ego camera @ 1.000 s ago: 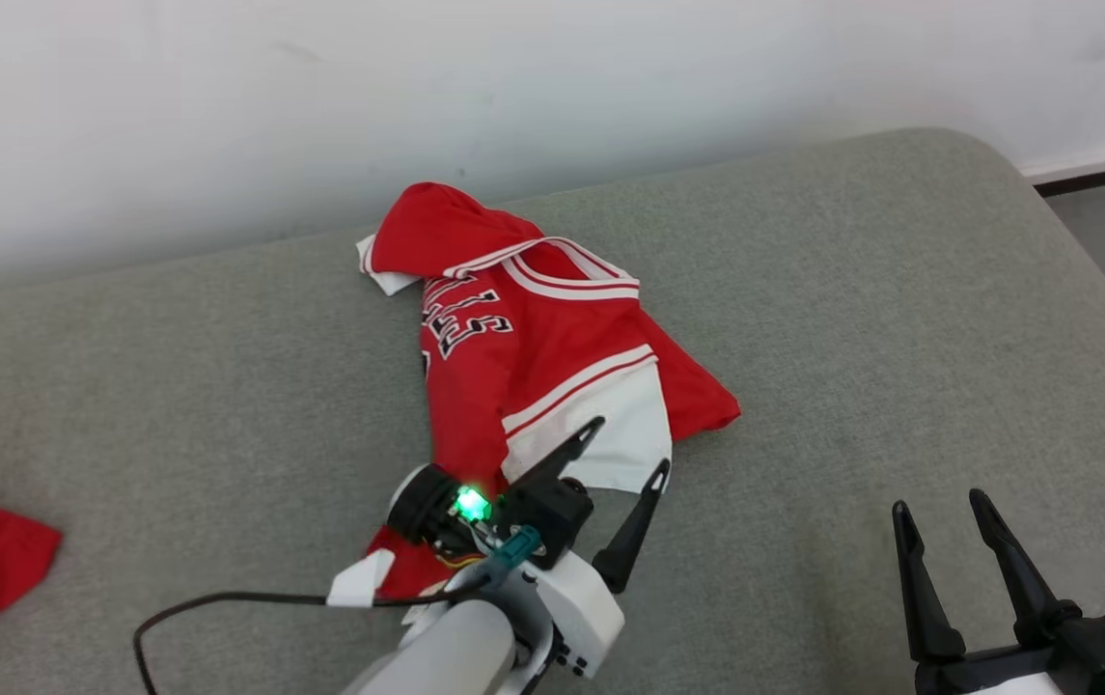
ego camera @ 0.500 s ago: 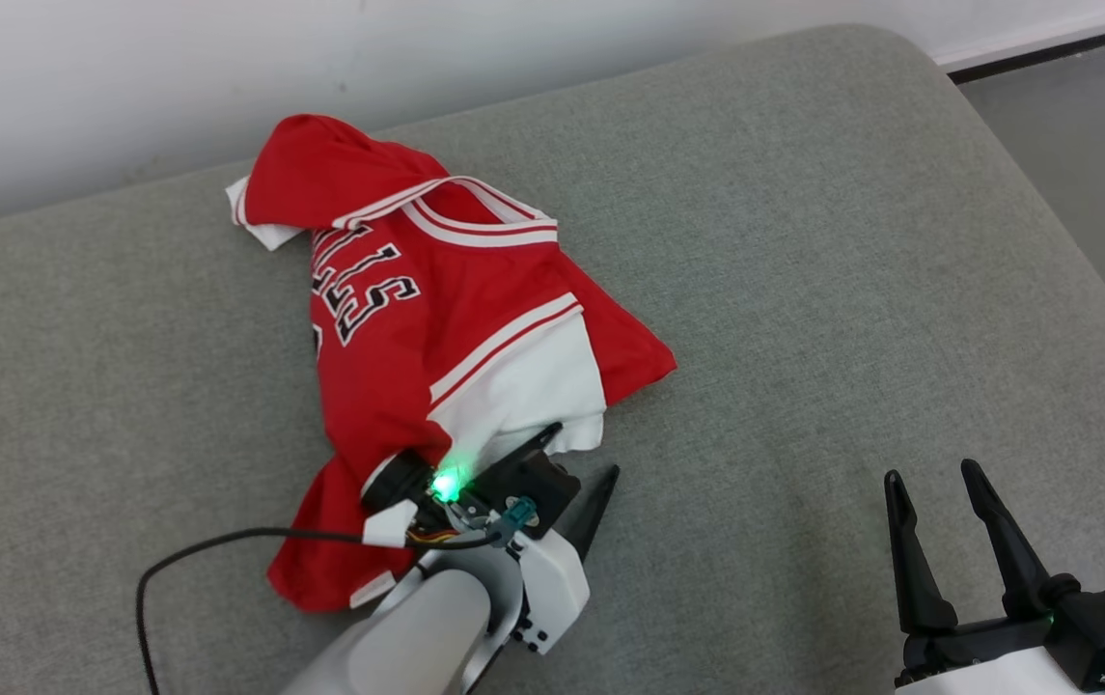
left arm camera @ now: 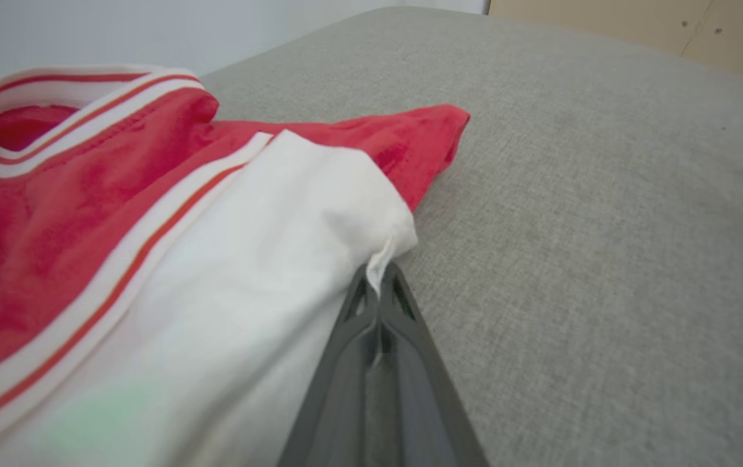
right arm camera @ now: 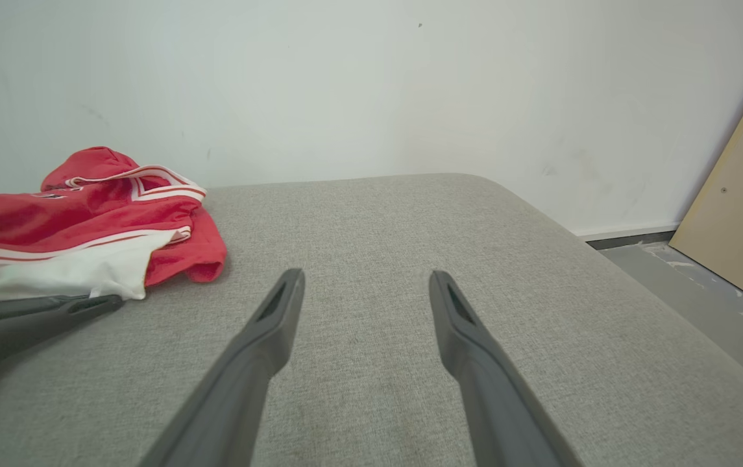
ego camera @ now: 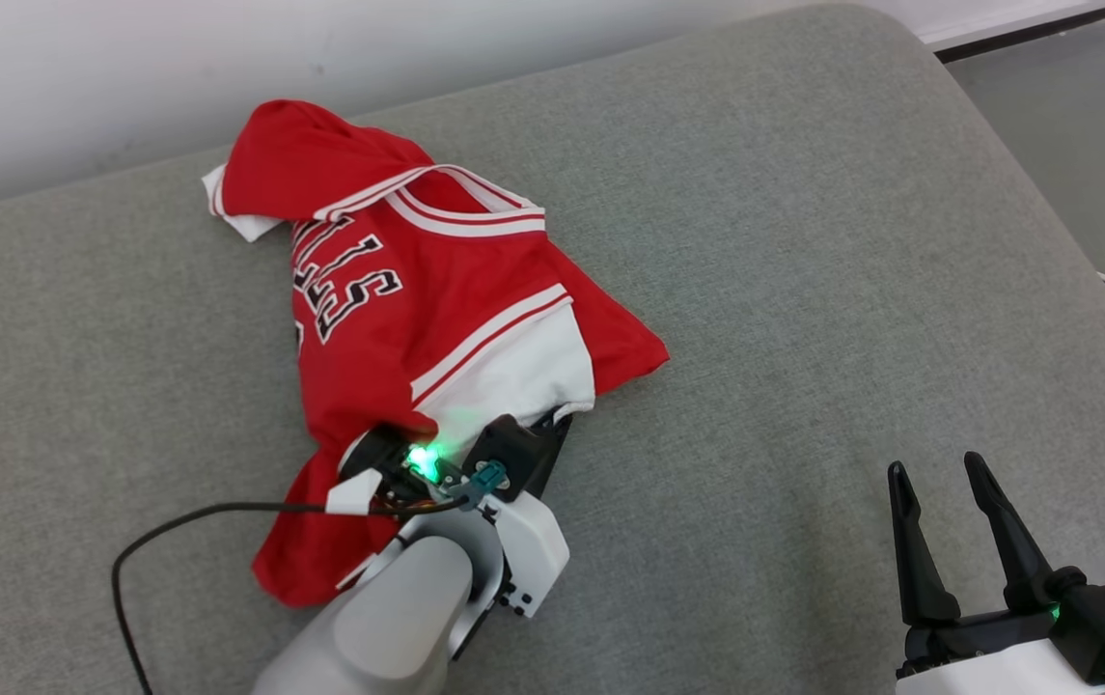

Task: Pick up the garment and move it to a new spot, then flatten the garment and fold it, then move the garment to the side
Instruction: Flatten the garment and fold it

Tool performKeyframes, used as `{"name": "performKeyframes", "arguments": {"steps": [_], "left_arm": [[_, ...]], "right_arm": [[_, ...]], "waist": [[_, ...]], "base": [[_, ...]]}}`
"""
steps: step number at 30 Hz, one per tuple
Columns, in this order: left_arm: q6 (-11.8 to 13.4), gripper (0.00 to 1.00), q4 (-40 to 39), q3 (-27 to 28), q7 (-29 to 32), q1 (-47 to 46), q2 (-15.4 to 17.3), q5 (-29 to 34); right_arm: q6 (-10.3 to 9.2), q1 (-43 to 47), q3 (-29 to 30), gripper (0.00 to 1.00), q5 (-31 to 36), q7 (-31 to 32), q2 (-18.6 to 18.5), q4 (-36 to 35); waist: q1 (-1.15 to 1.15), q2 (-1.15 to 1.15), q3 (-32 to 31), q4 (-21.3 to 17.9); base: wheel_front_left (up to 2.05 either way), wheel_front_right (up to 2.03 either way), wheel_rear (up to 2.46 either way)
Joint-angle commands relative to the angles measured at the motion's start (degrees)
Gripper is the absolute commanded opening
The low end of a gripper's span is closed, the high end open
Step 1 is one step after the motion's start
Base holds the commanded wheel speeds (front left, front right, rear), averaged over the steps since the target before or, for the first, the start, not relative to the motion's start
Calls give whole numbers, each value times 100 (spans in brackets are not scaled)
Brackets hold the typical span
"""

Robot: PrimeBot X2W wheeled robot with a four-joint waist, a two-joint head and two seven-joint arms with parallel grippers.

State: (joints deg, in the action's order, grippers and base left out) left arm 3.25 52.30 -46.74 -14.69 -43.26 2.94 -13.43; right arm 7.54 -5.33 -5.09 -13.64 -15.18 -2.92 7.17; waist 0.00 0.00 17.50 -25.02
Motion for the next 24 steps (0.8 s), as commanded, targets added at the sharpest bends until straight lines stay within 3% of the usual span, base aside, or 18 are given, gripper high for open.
{"name": "performKeyframes", "arguments": {"steps": [1, 9, 15, 24], "left_arm": [[-18, 0, 62, -4, 9, 48, 72, -65], [-129, 0, -349, 43, -37, 3, 14, -431], [-355, 0, -1398, -213, 225, 76, 5, -914], [-121, 0, -2769, -1019, 962, -65, 4, -1552]], "right_arm": [[-11, -18, 25, 100, 7, 6, 1, 9], [-11, 30, 56, 100, 53, 6, -2, 37], [-11, 104, 86, 100, 125, 6, -2, 81], [-11, 17, -26, 100, 54, 6, -3, 90]], "waist": [[0, 0, -23, 33], [0, 0, -206, 192], [0, 0, -471, 278], [0, 0, -679, -36]], "base": [[0, 0, 0], [0, 0, 0], [0, 0, 0], [0, 0, 0]]}}
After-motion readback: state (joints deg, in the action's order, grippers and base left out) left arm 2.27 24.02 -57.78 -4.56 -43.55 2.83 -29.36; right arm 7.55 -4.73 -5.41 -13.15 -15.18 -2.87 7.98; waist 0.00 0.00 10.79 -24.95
